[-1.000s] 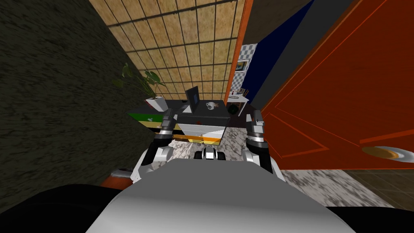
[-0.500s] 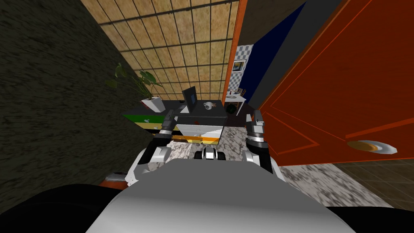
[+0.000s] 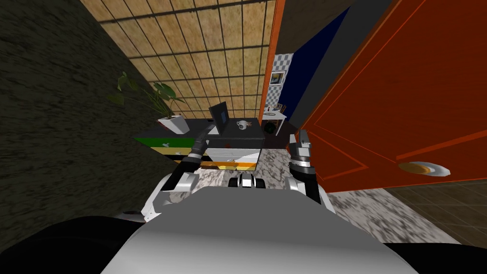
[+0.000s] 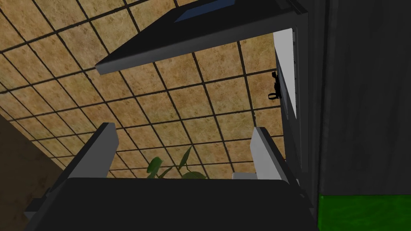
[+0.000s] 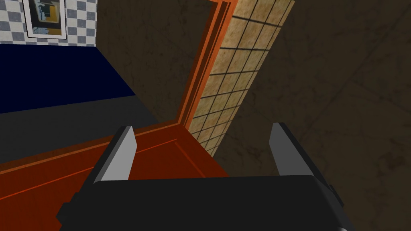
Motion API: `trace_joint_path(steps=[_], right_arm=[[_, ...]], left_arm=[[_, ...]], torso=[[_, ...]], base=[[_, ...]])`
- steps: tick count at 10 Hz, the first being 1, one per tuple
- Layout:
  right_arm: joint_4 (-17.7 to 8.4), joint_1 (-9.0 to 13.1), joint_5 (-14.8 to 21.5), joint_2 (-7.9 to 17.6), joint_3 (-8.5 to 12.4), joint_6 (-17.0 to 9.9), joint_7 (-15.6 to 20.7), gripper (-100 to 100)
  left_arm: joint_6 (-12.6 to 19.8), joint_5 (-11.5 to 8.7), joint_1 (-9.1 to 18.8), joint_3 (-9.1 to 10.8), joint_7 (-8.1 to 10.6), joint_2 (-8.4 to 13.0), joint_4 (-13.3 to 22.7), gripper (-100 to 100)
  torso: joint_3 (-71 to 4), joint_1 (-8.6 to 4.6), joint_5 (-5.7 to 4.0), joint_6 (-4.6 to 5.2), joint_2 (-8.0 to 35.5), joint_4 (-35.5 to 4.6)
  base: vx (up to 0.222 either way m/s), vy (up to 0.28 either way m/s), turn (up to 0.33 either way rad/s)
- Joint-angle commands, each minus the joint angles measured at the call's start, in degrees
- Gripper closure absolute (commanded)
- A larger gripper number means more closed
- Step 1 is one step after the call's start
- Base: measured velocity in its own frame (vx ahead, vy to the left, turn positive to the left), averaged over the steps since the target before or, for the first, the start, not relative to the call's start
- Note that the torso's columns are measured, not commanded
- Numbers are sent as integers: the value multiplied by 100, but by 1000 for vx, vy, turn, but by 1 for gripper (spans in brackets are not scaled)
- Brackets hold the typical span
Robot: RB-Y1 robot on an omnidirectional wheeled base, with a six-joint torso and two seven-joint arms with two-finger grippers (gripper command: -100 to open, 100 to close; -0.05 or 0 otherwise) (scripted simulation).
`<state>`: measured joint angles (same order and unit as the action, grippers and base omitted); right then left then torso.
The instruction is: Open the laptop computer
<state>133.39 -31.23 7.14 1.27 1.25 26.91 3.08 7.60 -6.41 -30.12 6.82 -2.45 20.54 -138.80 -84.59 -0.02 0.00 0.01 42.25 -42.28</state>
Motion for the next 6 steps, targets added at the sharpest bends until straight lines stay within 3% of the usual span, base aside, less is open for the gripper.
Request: trace_joint_path(steps=[1,2,6], right_arm=[[0,0,0,0,0,0,0,0],[0,0,0,0,0,0,0,0],[0,-1,0,0,0,0,0,0]], left_arm=[[394,15,-33,111,17,195,-12,-100],[427,15,-33,111,17,195,-12,-100],[1078,100,-108,268,-1,526,-10,-100]], torso=[[2,3,0,-2,4,-1],[2,5,1,0,3,-1],[-2,0,0,-2,-2,1]], base=[[47,-12,-55],[37,-8,-29],[55,-13,-59]])
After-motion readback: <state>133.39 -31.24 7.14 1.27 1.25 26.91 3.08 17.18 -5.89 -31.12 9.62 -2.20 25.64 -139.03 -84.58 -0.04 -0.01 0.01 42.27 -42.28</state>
